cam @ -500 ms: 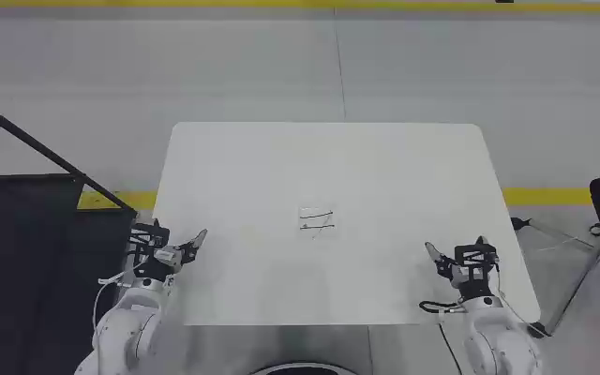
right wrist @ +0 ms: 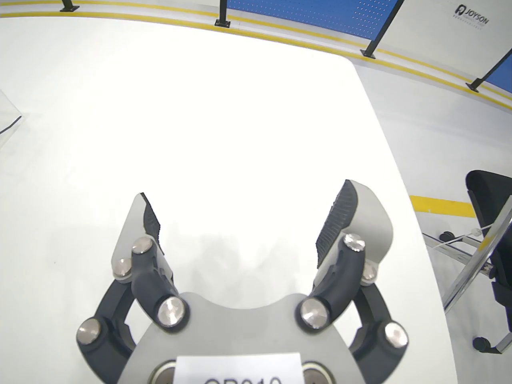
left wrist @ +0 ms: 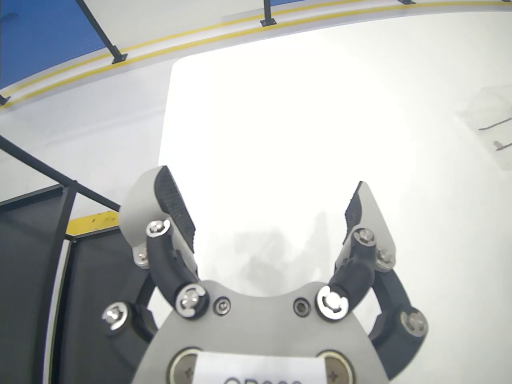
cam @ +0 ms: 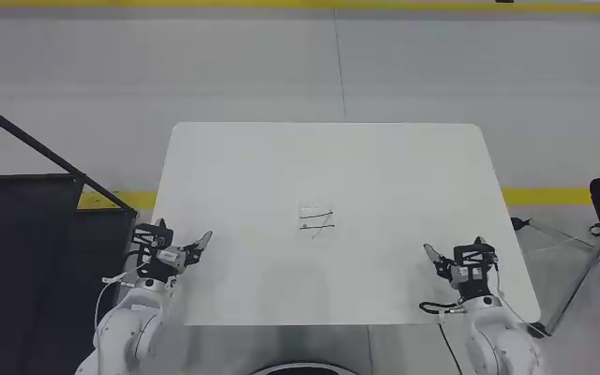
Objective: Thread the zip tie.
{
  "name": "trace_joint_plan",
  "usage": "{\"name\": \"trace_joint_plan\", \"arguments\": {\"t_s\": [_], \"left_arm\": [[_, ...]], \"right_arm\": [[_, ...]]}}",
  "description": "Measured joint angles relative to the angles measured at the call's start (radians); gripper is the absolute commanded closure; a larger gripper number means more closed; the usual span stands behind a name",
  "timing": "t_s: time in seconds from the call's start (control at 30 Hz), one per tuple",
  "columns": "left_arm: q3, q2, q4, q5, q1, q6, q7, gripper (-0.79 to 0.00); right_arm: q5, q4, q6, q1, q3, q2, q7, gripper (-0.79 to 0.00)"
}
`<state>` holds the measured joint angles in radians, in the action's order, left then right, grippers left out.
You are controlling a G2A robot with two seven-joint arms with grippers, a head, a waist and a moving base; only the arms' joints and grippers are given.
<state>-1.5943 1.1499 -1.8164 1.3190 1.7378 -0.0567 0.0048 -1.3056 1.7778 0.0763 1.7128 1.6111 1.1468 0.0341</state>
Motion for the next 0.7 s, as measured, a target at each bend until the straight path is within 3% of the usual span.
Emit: {"name": "trace_joint_plan", "arguments": {"t_s": [0.23,0.43,0.7], "left_arm": [[0.001,-0.001,-0.036,-0.023,0.006,-0.093,0.003,-0.785],[-0.032,-0.006,-0.043,-0.120,-0.004,-0.206,-0.027,-0.785],[-0.030,-0.008,-0.049,-0.109,-0.009,-0.254,-0.042,-0.785]], "right_arm": [[0.151,-0.028,0.340,-0.116,0.013,-0.018,0.216,-0.785],[0.304,-0.053,0.521,-0.211,-0.026,-0.027,0.422,-0.785],[0.615,-0.207,0.735,-0.402,-0.138,-0.038,0.707,-0.785]]}}
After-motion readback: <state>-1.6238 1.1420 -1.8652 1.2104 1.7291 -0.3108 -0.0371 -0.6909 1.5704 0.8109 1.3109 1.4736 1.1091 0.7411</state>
